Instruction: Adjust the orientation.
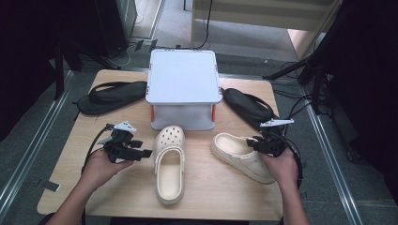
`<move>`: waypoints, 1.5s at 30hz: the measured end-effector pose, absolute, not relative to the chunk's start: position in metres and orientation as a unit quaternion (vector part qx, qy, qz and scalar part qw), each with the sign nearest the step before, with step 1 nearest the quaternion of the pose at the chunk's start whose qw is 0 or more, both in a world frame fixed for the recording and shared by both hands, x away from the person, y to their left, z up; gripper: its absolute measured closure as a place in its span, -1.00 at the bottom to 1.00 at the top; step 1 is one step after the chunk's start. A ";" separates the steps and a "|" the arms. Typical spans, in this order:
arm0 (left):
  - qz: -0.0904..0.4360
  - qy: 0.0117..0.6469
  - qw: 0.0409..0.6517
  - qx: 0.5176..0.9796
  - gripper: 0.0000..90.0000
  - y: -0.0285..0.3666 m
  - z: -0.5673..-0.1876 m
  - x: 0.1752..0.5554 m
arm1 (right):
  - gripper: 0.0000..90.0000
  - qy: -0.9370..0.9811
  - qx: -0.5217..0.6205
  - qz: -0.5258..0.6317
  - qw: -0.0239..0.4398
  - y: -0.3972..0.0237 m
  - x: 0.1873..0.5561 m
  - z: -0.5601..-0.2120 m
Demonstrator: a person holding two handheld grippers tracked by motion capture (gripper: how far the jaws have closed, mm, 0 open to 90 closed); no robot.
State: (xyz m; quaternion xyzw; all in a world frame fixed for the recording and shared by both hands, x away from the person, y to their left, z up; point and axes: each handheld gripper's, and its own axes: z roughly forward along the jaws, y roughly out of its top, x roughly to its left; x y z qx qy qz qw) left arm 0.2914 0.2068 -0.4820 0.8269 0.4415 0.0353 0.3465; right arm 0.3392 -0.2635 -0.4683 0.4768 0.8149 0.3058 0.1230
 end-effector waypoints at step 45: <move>0.039 0.438 0.355 0.825 -0.11 0.209 -0.479 0.288 | 0.23 0.895 0.288 0.338 0.038 -0.188 0.334 -0.463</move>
